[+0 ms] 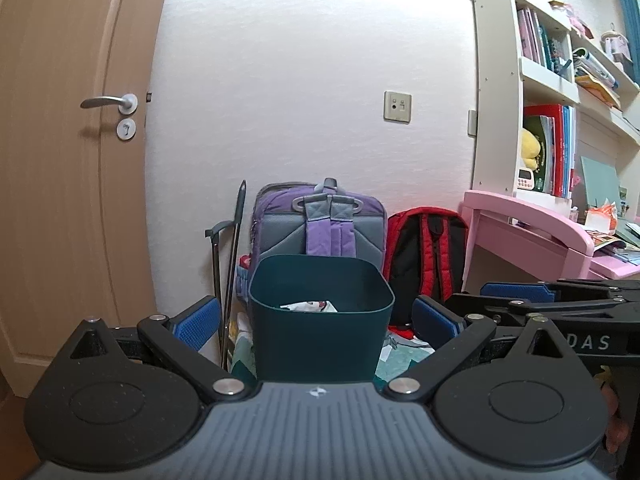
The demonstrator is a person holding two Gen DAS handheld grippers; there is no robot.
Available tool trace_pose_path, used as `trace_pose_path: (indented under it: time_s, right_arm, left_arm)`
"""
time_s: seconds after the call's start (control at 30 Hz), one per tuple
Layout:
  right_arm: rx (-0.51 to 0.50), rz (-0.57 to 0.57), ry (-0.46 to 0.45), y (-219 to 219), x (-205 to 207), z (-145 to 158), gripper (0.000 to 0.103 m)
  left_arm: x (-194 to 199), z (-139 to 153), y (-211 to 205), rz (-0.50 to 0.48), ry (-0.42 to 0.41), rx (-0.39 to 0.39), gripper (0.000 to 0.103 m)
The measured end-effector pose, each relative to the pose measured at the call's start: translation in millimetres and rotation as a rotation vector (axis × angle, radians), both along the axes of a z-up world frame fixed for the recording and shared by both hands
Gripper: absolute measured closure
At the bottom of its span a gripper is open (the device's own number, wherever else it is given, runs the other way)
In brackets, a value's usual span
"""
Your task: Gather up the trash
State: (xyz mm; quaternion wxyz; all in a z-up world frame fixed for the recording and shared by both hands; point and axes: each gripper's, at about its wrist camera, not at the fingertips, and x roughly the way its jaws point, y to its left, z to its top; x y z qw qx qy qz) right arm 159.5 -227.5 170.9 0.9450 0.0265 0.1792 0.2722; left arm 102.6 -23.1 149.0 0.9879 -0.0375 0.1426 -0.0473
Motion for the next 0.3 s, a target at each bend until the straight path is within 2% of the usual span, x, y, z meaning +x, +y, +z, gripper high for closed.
trace_pose_path:
  time_s: [0.17,0.3]
  right_arm:
    - [-0.004,-0.001,-0.004,-0.1,-1.5,0.0,0.049]
    - [-0.004,0.0,-0.005,0.9,-4.0,-0.7,0.049]
  left_arm:
    - [-1.1,1.8,-2.7,-0.003,-0.015,0.02,0.0]
    - [0.6,0.3,-0.8,-0.011,-0.002,0.007,0.0]
